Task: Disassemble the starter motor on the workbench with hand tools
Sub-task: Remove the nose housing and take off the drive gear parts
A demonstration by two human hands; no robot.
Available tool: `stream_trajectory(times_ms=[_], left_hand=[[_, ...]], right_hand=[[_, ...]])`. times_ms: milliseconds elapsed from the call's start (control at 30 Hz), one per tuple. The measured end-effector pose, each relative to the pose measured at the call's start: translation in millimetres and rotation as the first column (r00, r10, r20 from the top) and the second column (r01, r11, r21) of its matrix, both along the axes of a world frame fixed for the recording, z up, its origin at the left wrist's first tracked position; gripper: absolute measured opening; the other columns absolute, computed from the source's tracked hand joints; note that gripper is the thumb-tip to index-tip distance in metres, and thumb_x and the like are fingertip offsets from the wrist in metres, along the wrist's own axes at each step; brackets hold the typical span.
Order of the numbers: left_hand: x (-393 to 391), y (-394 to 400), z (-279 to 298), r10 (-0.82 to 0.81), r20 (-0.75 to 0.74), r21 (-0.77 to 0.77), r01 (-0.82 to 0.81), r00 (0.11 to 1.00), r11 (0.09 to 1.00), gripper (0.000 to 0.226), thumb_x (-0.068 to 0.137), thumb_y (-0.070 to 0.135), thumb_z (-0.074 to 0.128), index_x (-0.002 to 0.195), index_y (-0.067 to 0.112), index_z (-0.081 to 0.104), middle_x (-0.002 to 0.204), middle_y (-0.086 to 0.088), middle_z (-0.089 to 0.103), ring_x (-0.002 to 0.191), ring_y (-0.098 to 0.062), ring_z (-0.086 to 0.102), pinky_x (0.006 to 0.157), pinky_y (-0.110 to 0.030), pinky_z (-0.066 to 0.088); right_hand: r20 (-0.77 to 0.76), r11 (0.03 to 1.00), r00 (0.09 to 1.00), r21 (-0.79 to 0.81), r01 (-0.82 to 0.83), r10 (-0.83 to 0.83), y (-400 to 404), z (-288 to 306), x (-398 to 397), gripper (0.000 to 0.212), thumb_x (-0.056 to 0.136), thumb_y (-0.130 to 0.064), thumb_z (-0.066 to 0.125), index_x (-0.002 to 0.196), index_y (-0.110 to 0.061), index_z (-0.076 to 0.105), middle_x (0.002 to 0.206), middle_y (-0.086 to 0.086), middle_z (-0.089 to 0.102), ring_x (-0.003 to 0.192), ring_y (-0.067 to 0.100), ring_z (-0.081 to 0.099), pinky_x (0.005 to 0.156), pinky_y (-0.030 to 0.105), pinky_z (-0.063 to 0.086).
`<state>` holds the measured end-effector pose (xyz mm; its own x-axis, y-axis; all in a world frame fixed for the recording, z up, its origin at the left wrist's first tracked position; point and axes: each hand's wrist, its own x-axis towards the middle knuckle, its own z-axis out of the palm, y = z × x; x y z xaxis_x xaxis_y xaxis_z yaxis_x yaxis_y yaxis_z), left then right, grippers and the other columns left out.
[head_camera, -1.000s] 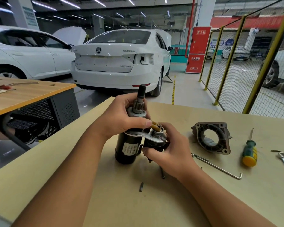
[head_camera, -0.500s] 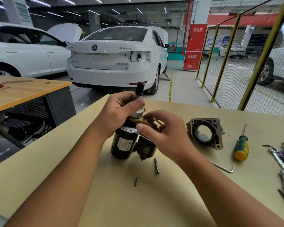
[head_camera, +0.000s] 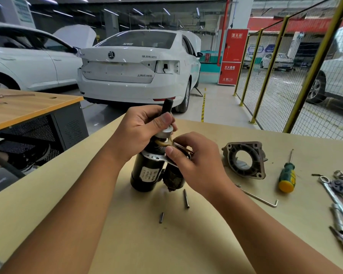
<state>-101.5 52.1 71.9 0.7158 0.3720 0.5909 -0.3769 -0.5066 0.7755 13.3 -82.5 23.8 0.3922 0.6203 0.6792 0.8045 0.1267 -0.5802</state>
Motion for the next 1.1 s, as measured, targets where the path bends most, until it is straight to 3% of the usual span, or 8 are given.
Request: stream_trajectory(times_ms=[167,300,367,567,733,933,1100], left_hand=[[-1,0,3,0.027,-0.021,0.055,-0.026,0.999,0.998,0.034,0.097,0.032,0.059,0.095,0.000,0.070,0.098,-0.030,0.069,0.079,-0.027,0.066,0.073,-0.040,0.057],[-1,1,4,0.031,-0.047,0.086,-0.027,0.998,0.996,0.040,0.098,0.037,0.059,0.099,-0.001,0.071,0.096,-0.022,0.072,0.083,-0.027,0.071,0.076,-0.039,0.059],[1,1,4,0.035,-0.057,0.105,-0.029,0.998,0.994,0.036,0.100,0.035,0.060,0.099,0.001,0.072,0.093,-0.018,0.073,0.085,-0.026,0.073,0.077,-0.037,0.060],[5,2,2,0.068,-0.040,0.097,-0.064,0.997,0.993,0.028,0.098,0.038,0.063,0.097,0.013,0.076,0.096,-0.015,0.073,0.087,-0.033,0.073,0.077,-0.039,0.059],[3,3,2,0.025,-0.043,0.023,-0.024,0.999,0.999,0.034,0.100,0.034,0.062,0.098,0.002,0.072,0.092,-0.017,0.072,0.080,-0.024,0.072,0.074,-0.032,0.057],[1,5,1,-0.026,-0.033,-0.006,0.026,0.999,1.000,0.041,0.099,0.036,0.061,0.101,-0.003,0.071,0.096,-0.026,0.070,0.081,-0.031,0.066,0.074,-0.037,0.055],[0,6,0,-0.027,0.002,-0.047,0.028,1.000,0.999,0.034,0.099,0.038,0.061,0.093,0.007,0.073,0.092,-0.021,0.070,0.079,-0.026,0.067,0.071,-0.033,0.056]], right_hand=[[0.045,0.999,0.998,-0.003,0.035,-0.035,0,4,-2,0.026,0.084,-0.045,0.066,0.090,-0.021,0.073,0.083,-0.008,0.066,0.079,0.014,0.061,0.069,0.041,0.052],[0.061,0.996,0.997,-0.061,0.060,-0.056,4,11,-3,0.043,0.076,-0.072,0.062,0.086,-0.031,0.066,0.080,-0.013,0.062,0.079,0.009,0.060,0.066,0.038,0.051],[0.034,0.996,0.997,-0.056,0.072,-0.070,8,13,-5,0.050,0.074,-0.077,0.058,0.086,-0.030,0.069,0.078,-0.011,0.063,0.077,0.009,0.059,0.066,0.039,0.051],[-0.124,1.000,0.992,0.000,-0.020,0.020,8,16,-8,0.038,0.076,-0.064,0.071,0.097,-0.033,0.077,0.082,-0.004,0.072,0.081,0.017,0.066,0.070,0.048,0.052],[-0.179,0.994,0.984,-0.094,-0.046,0.029,10,27,-8,0.036,0.071,-0.062,0.074,0.090,-0.032,0.079,0.080,-0.001,0.072,0.080,0.018,0.067,0.071,0.050,0.054],[-0.285,0.977,0.954,-0.156,-0.144,0.095,10,35,-5,0.036,0.064,-0.050,0.086,0.089,-0.026,0.082,0.091,0.004,0.075,0.090,0.023,0.071,0.079,0.051,0.057],[-0.239,0.953,0.965,-0.250,-0.169,0.109,10,37,5,0.046,0.065,-0.062,0.083,0.097,-0.030,0.080,0.090,-0.003,0.077,0.089,0.012,0.073,0.080,0.049,0.060]])
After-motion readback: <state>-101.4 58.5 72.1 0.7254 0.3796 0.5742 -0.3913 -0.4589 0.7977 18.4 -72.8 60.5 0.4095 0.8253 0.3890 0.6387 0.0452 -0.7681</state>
